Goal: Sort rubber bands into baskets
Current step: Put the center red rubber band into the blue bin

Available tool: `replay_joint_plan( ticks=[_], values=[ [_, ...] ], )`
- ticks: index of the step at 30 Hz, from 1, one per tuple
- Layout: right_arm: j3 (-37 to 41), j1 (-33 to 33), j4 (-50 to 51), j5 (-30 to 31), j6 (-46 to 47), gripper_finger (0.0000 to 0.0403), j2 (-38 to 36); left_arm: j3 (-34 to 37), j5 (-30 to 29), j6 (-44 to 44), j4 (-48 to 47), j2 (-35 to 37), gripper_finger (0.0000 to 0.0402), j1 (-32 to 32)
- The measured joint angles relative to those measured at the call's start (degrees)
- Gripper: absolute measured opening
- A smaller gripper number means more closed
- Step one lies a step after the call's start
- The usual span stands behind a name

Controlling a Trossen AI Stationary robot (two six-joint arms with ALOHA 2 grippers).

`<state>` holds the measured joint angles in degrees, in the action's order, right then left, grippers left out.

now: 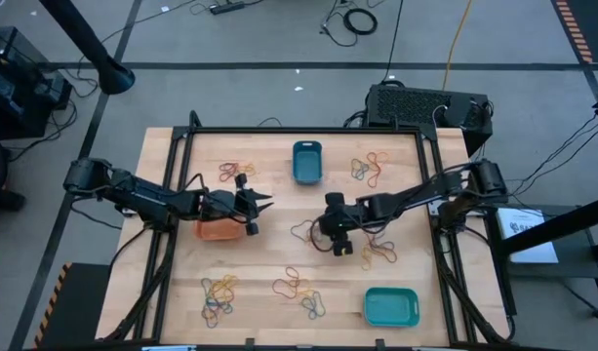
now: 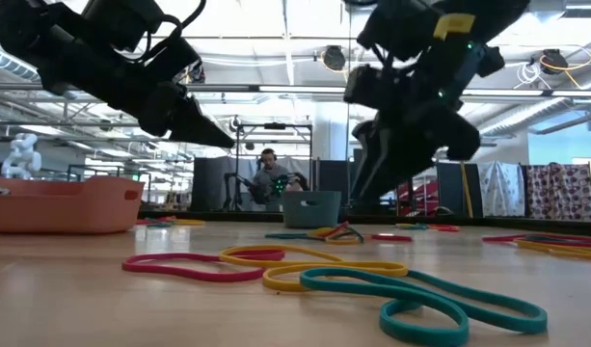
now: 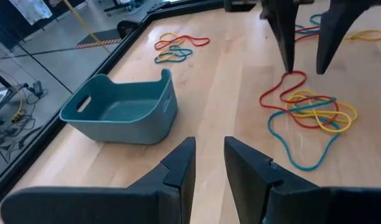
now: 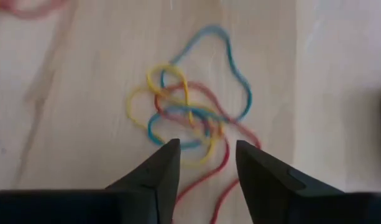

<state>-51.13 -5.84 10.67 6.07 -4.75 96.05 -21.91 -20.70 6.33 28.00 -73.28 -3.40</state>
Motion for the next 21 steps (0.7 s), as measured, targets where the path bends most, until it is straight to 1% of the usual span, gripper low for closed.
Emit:
replay_joint_plan(
  ticks=[3, 8, 18, 21],
  values=[
    [0.00, 0.29, 0.46, 0.64, 0.77, 0.0152, 1.93, 0.00, 0.01, -0.04, -0.01, 0.00, 0.0093, 0.00],
    [0.02, 0.70, 1.05, 6.14, 1.92, 0.0153, 4.85, 0.00, 0.01, -0.07, 0.16, 0.00, 0.0093, 0.01],
    [0.28, 1.10, 0.02, 5.75, 7.78, 0.0153, 5.99, 0.00, 0.01, -0.09, -0.06, 0.00, 0.0093, 0.01],
    [1.30, 1.96, -1.13, 3.74, 8.53, 0.0153, 5.94, 0.00, 0.01, -0.11, -0.08, 0.00, 0.0093, 0.00]
  ],
)
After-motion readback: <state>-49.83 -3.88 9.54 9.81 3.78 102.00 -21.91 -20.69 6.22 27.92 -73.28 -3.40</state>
